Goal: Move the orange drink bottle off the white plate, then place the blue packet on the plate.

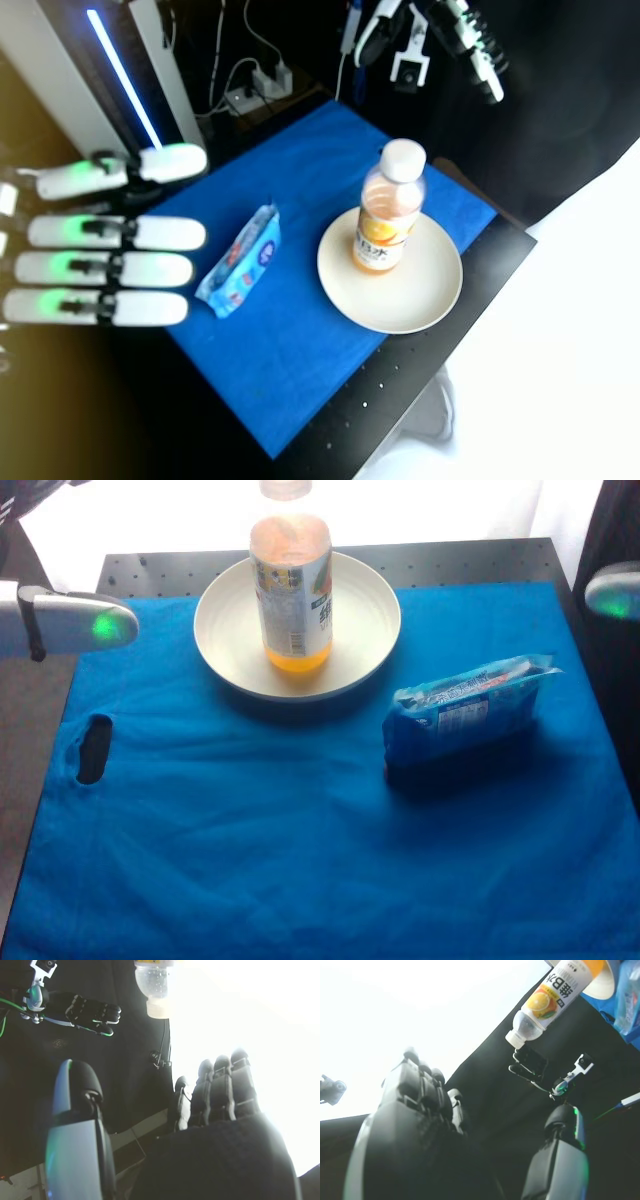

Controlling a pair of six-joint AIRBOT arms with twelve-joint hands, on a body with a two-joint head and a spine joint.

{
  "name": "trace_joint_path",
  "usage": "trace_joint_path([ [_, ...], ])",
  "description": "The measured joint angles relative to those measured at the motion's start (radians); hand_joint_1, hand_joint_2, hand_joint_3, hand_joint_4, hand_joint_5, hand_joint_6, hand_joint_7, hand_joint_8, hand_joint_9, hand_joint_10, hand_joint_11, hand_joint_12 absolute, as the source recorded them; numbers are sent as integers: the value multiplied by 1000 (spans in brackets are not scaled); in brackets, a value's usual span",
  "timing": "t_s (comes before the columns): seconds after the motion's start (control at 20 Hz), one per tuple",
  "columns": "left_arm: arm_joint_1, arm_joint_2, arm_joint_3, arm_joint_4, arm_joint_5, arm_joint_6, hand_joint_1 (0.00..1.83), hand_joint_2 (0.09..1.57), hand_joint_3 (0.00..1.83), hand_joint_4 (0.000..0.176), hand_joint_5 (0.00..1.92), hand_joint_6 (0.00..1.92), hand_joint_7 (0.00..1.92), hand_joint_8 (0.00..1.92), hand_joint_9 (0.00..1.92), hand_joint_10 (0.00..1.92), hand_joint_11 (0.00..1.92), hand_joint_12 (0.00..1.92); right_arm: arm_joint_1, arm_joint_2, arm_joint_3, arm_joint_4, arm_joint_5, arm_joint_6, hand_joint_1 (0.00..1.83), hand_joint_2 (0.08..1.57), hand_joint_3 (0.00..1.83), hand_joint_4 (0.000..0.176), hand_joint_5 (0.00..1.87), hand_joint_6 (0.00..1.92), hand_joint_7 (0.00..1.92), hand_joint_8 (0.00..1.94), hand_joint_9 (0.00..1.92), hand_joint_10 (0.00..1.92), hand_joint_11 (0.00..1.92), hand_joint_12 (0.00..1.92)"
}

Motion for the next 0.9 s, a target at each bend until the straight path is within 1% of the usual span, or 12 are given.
trace_joint_path([
  [0.05,-2,-4,4,3,7,0,751,885,8,0,11,1,112,5,129,14,0,438,0,-8,2,-2,-4,0,648,925,0,53,366,4,310,8,334,8,157,596],
  [0.25,-24,-7,12,21,20,1,751,896,8,0,24,2,133,6,151,12,0,466,0,-21,3,-13,-3,0,700,986,10,70,404,8,354,6,347,3,147,542],
  [0.35,-69,-18,27,54,37,-4,746,907,6,27,28,2,125,1,143,4,0,431,1,-21,5,-7,-3,0,708,1013,1,58,391,0,321,0,322,0,171,378],
  [0.5,-138,-55,70,118,88,-57,773,892,0,61,18,1,101,0,115,0,0,368,5,-27,7,-5,-2,0,716,1017,2,67,359,0,295,0,303,0,192,298],
  [0.55,-164,-71,86,137,113,-64,778,874,0,60,23,0,100,0,128,2,0,406,5,-34,11,-8,-2,0,723,1016,1,73,347,0,296,1,298,0,194,296],
  [0.6,-191,-90,102,154,134,-71,748,838,2,43,10,0,103,0,144,0,0,467,5,-39,12,-6,-5,0,747,1018,2,75,334,0,301,3,299,1,185,292],
  [0.65,-213,-111,119,164,146,-82,739,820,1,30,1,0,101,0,153,0,0,527,5,-41,12,-12,-4,0,750,1014,0,72,320,0,303,4,304,3,180,290],
  [0.7,-234,-129,134,177,159,-91,783,805,0,26,13,5,111,5,173,7,19,550,5,-43,12,-14,-3,0,784,1021,2,63,312,0,293,1,307,4,178,293],
  [0.75,-256,-147,146,187,173,-92,825,809,0,10,5,1,115,0,186,1,3,629,5,-43,12,-15,-4,0,815,1026,3,72,314,1,295,2,311,4,168,295],
  [0.8,-290,-167,162,220,197,-94,822,819,2,4,0,0,120,1,199,3,0,668,5,-45,13,-14,-3,0,812,1021,0,79,320,3,297,2,309,3,173,302],
  [0.85,-317,-180,173,245,219,-93,823,826,2,0,0,0,137,3,215,5,0,693,5,-48,16,-13,-3,0,826,1024,1,84,332,7,294,1,304,1,170,304],
  [0.9,-356,-201,192,277,253,-95,823,825,0,24,0,0,137,1,200,4,0,649,5,-51,17,-11,-3,0,830,1024,1,91,340,9,295,1,306,2,174,308],
])
